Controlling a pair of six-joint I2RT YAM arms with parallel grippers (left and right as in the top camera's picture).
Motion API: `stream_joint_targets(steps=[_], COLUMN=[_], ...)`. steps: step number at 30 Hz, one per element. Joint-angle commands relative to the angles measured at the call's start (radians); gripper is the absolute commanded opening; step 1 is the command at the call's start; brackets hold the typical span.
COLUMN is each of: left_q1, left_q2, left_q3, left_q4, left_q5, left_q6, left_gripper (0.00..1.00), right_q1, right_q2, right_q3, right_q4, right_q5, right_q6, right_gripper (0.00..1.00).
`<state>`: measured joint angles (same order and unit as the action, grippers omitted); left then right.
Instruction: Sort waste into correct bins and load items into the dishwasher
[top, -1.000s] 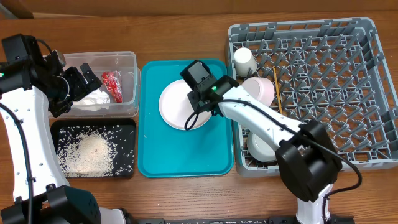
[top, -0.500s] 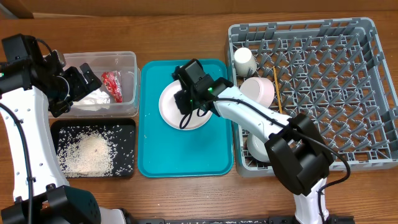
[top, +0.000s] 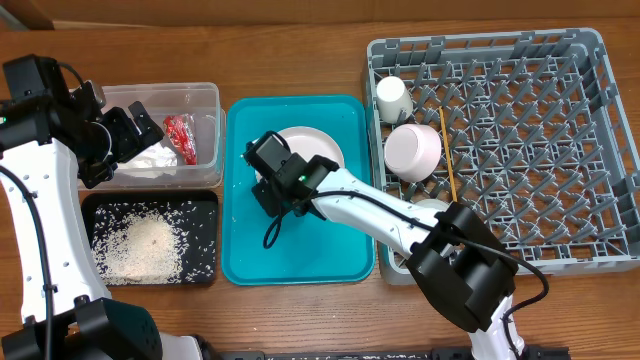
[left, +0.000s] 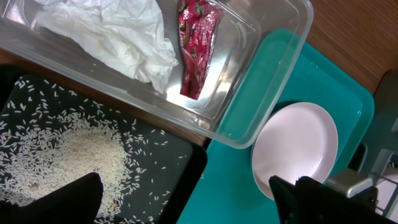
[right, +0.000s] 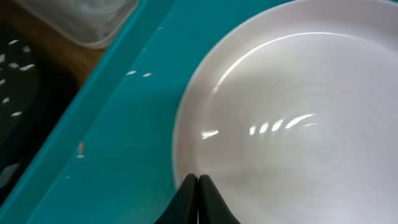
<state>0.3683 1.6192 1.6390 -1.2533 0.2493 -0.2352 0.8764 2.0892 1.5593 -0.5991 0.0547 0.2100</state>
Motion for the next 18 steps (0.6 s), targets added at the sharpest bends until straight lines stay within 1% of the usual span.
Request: stream_joint_targets(steps=[1,4,8,11,13,16,18], left_q1=[-0.005,-0.005,-0.005,-0.005,-0.005,-0.005,-0.005], left_q2=[-0.016,-0.016,-0.016,-0.016,-0.016,-0.016,-0.016], left_q3=[0.013,0.013,0.013,0.013,0.013,0.013,0.013], left_q4=[0.001,0.001,0.001,0.001,0.001,0.001,0.001], left_q5=[-0.006,-0.006,-0.006,-0.006,-0.006,-0.006,-0.006], left_q6=[0.011,0.011,0.011,0.011,0.011,0.011,0.011], left_gripper=[1.0,1.0,1.0,1.0,1.0,1.0,1.0], right_q1=[-0.011,-0.011,-0.011,-0.011,-0.011,-0.011,-0.008], right_q2=[0.004,0.004,0.004,0.004,0.004,0.004,0.004], right_q3=[-0.009,-0.029,-0.073,-0.09,-0.09,-0.091,-0.093], right_q4=[0.006,0.028,0.077,0.099,0.104,0.119,0.12], right_q5=[0.098,0.094,0.079,0.018,-0.054,-0.224,-0.286], right_q6=[0.08,0.083,0.083,0.083,0.083,0.083,0.083], right_gripper=[0.04,0.05,0.1,0.15,0.19,0.2,0.2])
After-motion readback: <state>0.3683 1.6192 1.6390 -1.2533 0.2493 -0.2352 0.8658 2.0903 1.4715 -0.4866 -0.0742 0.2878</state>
